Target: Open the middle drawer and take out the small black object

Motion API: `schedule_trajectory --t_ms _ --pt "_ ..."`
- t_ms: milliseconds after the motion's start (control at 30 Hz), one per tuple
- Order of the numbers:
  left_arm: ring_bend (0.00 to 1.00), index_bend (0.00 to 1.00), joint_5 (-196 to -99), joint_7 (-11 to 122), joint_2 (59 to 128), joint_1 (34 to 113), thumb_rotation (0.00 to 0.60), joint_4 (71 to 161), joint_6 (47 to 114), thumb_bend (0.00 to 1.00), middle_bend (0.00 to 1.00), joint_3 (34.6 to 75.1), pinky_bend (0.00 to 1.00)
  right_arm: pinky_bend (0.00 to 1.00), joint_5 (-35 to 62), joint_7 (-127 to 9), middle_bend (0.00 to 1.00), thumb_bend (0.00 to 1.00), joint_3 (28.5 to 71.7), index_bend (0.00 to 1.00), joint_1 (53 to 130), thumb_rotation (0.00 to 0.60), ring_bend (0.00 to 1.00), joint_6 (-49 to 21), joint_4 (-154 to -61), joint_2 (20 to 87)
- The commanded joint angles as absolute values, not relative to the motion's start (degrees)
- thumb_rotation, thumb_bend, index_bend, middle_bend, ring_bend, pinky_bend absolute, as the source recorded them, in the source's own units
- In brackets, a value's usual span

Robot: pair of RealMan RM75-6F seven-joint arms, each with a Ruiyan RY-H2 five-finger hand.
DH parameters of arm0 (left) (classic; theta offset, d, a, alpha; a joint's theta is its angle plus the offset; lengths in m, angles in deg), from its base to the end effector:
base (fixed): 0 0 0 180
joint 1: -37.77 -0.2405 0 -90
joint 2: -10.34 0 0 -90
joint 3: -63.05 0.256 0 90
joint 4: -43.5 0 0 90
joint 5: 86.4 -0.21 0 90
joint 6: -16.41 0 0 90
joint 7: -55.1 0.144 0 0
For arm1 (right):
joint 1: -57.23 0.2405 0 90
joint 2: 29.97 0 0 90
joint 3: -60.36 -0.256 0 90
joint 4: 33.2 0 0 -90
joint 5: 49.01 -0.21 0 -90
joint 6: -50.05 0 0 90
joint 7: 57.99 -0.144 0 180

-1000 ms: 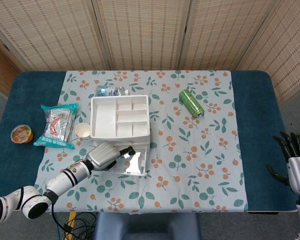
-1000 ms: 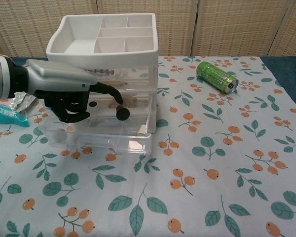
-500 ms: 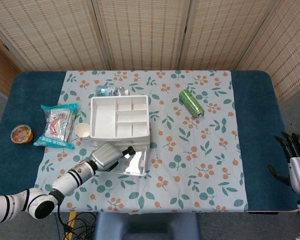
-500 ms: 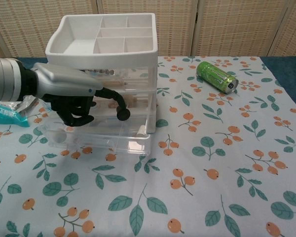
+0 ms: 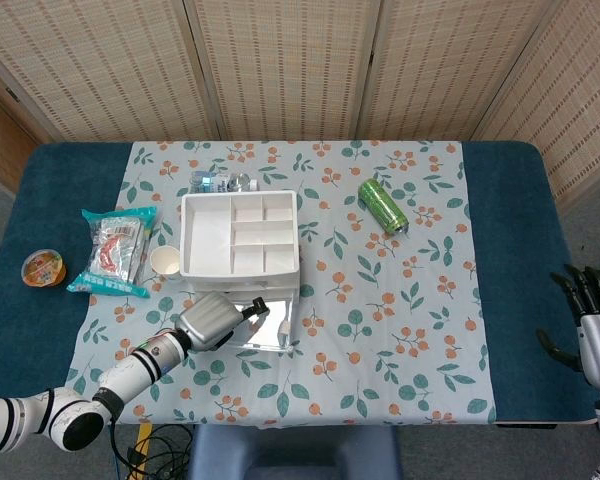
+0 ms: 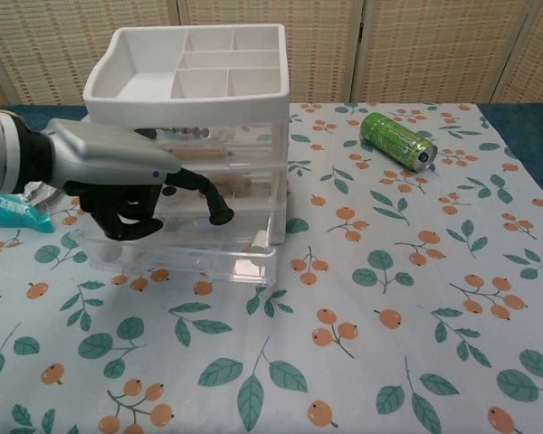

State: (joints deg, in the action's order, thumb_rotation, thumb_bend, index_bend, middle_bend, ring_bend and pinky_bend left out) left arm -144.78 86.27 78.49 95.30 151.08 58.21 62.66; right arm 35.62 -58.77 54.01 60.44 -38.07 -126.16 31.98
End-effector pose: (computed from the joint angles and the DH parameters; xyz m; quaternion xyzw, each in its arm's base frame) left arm -0.0963 0.3076 0.0236 -0.8910 -0.2510 -0.2338 0.2974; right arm -0.3113 -0.1839 0.1873 0.5613 -0.3624 0.4092 0.6214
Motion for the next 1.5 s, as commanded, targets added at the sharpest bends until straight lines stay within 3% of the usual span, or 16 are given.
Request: schedule_trajectory --t_ms 33,367,967,1500 --pt "1.00 0.18 -144.67 86.59 77.62 95.40 0.600 152.14 58.39 0.59 0.99 63.18 1.00 0.07 35.63 -58.69 0.08 0.29 53.98 0.12 60.47 0.600 0.04 -38.08 -126.27 31.95" --pt "1.00 0.21 -146.75 87.89 74.73 94.88 0.600 156.97 61.04 0.59 0.99 64.20 1.00 0.07 35.69 -58.37 0.08 0.29 53.94 0.12 60.51 0.600 0.04 -38.10 -126.62 31.87" --pt "1.00 0.11 -144.05 86.43 80.50 94.24 0.600 150.42 63.20 0.59 0.99 62.79 1.00 0.07 35.68 -58.91 0.08 0.29 54.09 0.12 60.10 0.600 0.04 -38.49 -126.22 31.86" --pt "1.00 0.19 -142.77 88.32 80.02 94.79 0.600 152.25 63.31 0.59 0.99 64.56 1.00 0.07 35.44 -58.88 0.08 0.29 54.04 0.12 60.15 0.600 0.04 -38.21 -126.07 32.01"
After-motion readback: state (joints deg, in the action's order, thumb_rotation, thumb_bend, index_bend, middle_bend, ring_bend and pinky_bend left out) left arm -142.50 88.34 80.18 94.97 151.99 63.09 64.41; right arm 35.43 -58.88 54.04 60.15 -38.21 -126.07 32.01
